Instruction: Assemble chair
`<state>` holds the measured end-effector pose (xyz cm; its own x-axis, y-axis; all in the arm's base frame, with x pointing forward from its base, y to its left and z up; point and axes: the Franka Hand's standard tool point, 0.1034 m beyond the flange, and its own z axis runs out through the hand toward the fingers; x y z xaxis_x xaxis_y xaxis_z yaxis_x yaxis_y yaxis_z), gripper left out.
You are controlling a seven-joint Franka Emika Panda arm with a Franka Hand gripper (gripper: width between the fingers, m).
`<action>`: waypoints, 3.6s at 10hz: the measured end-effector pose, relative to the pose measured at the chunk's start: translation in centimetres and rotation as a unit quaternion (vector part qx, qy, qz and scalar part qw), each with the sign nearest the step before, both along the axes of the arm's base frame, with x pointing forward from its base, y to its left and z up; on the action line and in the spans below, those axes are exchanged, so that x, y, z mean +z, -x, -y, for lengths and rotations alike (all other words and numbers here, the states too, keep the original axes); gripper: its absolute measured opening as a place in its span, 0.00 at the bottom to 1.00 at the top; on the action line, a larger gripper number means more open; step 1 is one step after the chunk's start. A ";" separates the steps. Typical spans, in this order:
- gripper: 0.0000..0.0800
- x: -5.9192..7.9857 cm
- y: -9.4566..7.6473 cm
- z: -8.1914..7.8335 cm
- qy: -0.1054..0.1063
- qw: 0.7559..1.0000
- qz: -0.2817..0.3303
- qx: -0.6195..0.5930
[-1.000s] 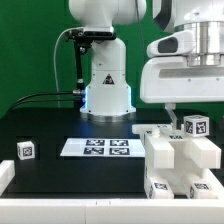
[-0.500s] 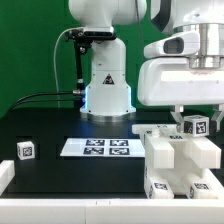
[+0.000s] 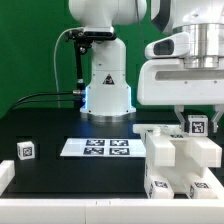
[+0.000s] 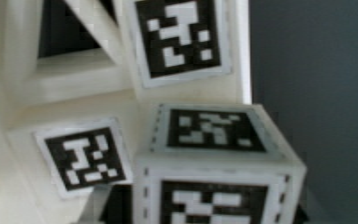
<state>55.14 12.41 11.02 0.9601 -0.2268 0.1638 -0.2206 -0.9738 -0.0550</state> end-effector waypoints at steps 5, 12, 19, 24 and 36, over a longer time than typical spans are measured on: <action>0.35 0.0 0.0 -0.1 -0.042 0.977 -0.004 -0.210; 0.61 -0.2 0.0 0.1 -0.034 0.986 0.001 -0.166; 0.81 0.2 0.5 -0.7 -0.008 1.000 -0.008 0.001; 0.81 0.2 0.6 -0.8 0.039 0.975 -0.007 0.218; 0.35 0.1 0.2 0.0 0.021 0.998 -0.009 0.056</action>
Offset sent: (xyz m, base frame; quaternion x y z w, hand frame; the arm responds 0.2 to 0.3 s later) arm -0.0014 -0.0045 -0.0009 -0.0264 -0.0029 0.2859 0.9579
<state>54.94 12.46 11.10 0.9818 -0.1116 0.1534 -0.1113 -0.9937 -0.0108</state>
